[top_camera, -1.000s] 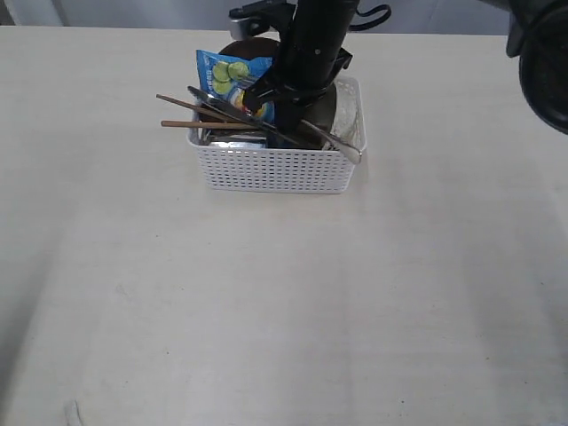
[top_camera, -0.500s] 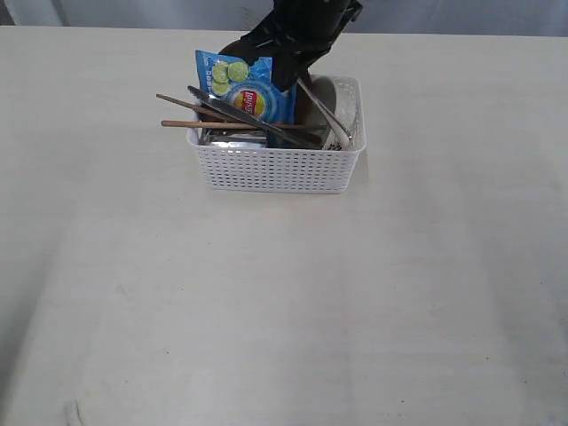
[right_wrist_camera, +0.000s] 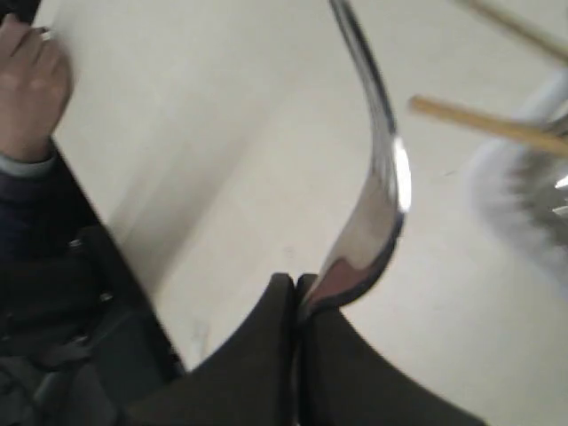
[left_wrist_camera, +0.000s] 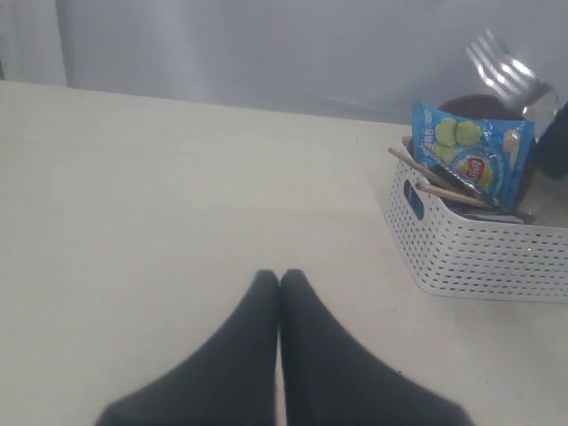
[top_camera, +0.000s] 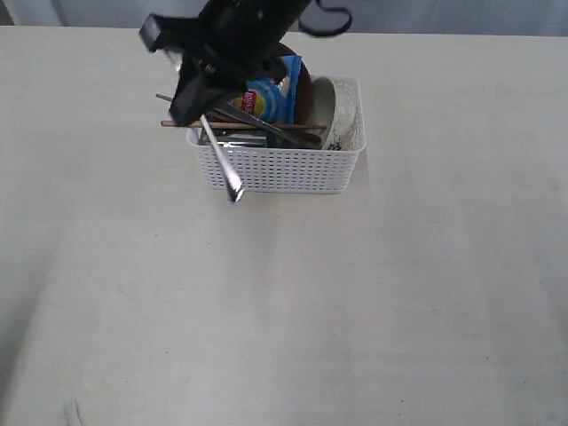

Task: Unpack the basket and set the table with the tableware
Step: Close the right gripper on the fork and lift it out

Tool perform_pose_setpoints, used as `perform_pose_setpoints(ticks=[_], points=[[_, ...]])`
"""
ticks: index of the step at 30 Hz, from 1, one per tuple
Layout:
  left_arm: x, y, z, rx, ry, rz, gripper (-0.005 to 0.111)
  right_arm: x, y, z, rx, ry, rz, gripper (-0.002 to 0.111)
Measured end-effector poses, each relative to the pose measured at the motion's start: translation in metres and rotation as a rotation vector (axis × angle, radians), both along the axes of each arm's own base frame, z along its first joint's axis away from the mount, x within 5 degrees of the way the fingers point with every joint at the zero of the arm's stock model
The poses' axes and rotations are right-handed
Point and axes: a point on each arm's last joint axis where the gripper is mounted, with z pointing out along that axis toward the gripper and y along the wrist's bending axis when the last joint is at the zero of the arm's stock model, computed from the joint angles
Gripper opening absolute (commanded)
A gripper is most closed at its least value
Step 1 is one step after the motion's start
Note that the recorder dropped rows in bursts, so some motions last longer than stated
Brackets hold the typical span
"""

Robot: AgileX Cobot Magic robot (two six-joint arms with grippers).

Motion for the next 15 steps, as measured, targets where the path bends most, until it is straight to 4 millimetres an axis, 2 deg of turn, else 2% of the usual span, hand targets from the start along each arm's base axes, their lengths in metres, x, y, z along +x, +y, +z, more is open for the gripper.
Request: perform_pose_setpoints(ticks=[1, 2, 3, 6, 7, 9, 15], points=[[0.000, 0.000, 0.000, 0.000, 0.000, 0.000, 0.000, -0.016, 0.013, -0.015, 0.018, 0.058, -0.008, -0.001], [0.000, 0.000, 0.000, 0.000, 0.000, 0.000, 0.000, -0.024, 0.019, -0.022, 0.036, 0.075, -0.019, -0.001], [0.000, 0.000, 0.000, 0.000, 0.000, 0.000, 0.000, -0.041, 0.031, -0.029, 0.081, 0.092, -0.035, -0.001], [0.000, 0.000, 0.000, 0.000, 0.000, 0.000, 0.000, -0.078, 0.054, -0.033, 0.169, 0.065, -0.070, -0.001], [0.000, 0.000, 0.000, 0.000, 0.000, 0.000, 0.000, -0.097, 0.063, -0.038, 0.186, 0.067, -0.089, -0.001], [0.000, 0.000, 0.000, 0.000, 0.000, 0.000, 0.000, -0.107, 0.064, -0.053, 0.190, 0.111, -0.159, -0.001], [0.000, 0.000, 0.000, 0.000, 0.000, 0.000, 0.000, -0.095, 0.034, -0.094, 0.148, 0.142, -0.410, -0.001]])
